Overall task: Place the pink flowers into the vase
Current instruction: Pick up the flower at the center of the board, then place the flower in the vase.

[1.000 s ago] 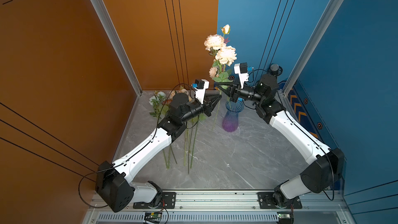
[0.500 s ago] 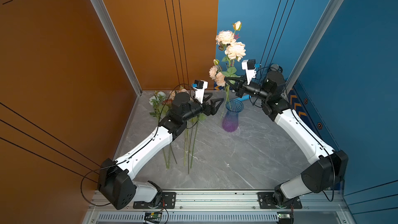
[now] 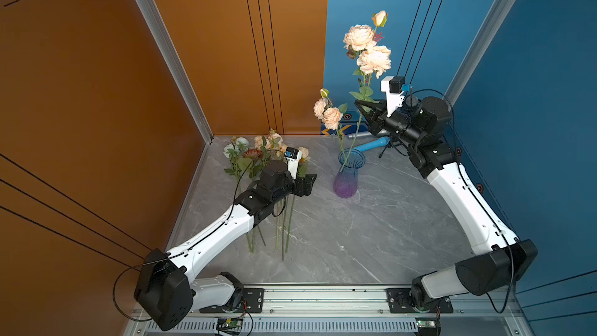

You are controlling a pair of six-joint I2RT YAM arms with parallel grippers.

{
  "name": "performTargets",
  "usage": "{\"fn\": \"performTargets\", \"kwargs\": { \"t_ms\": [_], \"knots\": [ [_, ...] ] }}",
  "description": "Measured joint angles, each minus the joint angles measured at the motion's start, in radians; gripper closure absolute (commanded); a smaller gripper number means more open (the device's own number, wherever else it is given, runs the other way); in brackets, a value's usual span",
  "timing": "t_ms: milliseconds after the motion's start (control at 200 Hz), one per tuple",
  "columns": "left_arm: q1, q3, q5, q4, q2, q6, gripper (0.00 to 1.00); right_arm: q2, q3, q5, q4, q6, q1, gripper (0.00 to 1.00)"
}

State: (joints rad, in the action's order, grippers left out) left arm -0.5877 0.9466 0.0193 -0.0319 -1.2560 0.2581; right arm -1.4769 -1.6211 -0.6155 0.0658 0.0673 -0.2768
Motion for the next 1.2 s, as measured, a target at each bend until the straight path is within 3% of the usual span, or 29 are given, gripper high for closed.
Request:
{"fn": "performTargets", "kwargs": {
  "t_ms": [330,641,1202],
  "knots": [
    [-0.022,-0.076,-0.091,-0.021,-0.003,0.000,0.17,-0.021,-0.014,0.039,0.024,-0.001,0.029,1.00],
    [-0.037,-0.076,-0.102,-0.013,-0.040,0.000,0.17,-0.089,-0.104,0.037,0.056,0.027,0.065,1.00],
    [-0.037,-0.075,-0.110,-0.010,-0.051,-0.001,0.17,-0.090,-0.128,-0.019,0.138,0.136,0.130,1.00]
  ]
}}
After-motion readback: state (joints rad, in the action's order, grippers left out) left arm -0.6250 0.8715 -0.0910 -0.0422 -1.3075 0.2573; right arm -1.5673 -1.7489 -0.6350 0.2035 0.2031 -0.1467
